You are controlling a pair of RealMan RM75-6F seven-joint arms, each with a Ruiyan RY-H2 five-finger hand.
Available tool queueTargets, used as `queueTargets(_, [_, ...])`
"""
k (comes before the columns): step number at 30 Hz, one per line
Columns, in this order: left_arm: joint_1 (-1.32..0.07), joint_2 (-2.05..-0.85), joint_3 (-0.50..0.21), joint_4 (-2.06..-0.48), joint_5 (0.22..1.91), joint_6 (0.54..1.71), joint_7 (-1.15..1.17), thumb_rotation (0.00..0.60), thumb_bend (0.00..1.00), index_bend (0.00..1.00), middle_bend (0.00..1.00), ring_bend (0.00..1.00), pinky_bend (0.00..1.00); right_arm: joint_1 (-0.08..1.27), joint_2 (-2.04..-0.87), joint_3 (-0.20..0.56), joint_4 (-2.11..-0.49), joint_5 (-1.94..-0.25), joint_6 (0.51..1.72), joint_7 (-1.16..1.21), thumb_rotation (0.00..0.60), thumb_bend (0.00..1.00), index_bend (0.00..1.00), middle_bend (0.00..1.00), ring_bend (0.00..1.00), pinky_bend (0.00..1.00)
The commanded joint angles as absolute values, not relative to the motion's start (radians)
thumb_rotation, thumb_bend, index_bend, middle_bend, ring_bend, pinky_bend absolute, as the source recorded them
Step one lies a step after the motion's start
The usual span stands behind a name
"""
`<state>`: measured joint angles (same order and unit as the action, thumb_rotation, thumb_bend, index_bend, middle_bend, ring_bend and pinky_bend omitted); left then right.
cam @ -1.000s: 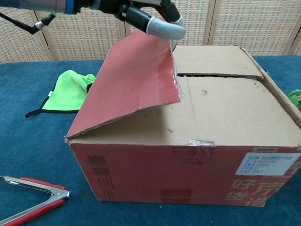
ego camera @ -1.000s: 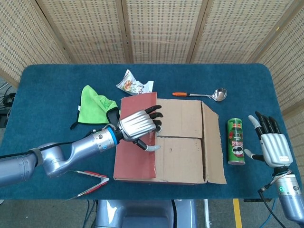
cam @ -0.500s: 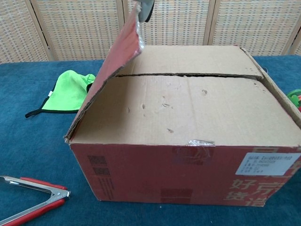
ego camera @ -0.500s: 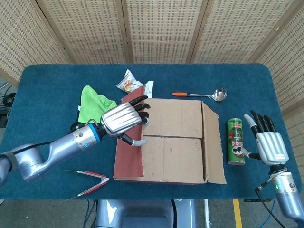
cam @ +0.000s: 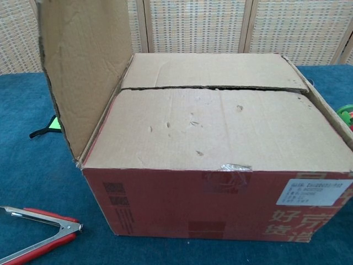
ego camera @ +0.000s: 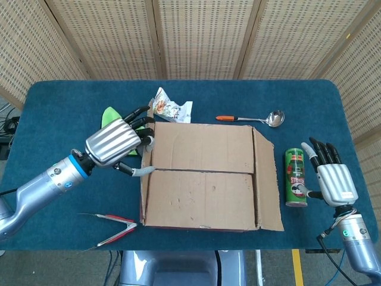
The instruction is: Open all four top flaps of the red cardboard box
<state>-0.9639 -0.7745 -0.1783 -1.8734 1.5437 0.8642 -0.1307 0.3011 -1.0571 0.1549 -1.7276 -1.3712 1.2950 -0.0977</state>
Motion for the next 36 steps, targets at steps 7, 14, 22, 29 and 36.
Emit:
queueTargets(7, [-0.887, -0.7, -0.133, -1.866, 1.55, 0.865, -0.157, 0.101, 0.27, 0.5, 0.4, 0.16, 0.0, 0.308, -1.059, 0.155, -1.739, -1.371, 1.288, -0.113, 0.6, 0.16, 0.0, 0.0, 0.0, 0.0])
queueTargets(14, [-0.834, -0.661, -0.109, -1.852, 1.552, 0.87, -0.162, 0.1, 0.27, 0.5, 0.4, 0.17, 0.0, 0.314, -1.063, 0.155, -1.749, -1.367, 1.283, -0.127, 0.6, 0.16, 0.0, 0.0, 0.0, 0.0])
queueTargets(22, [-0.799, -0.73, -0.1, -1.822, 1.514, 0.871, -0.118, 0.103, 0.27, 0.33, 0.31, 0.15, 0.0, 0.316, -1.072, 0.151, -1.749, -1.364, 1.278, -0.136, 0.6, 0.16, 0.0, 0.0, 0.0, 0.0])
queueTargets(29, [-0.813, -0.843, -0.128, -1.811, 1.443, 0.86, -0.043, 0.323, 0.27, 0.14, 0.15, 0.0, 0.0, 0.314, -1.079, 0.147, -1.747, -1.365, 1.281, -0.137, 0.6, 0.16, 0.0, 0.0, 0.0, 0.0])
queueTargets(36, [-0.855, -0.942, -0.167, -1.81, 1.371, 0.849, 0.069, 0.442, 0.27, 0.05, 0.04, 0.0, 0.0, 0.31, -1.081, 0.146, -1.74, -1.363, 1.286, -0.13, 0.6, 0.16, 0.0, 0.0, 0.0, 0.0])
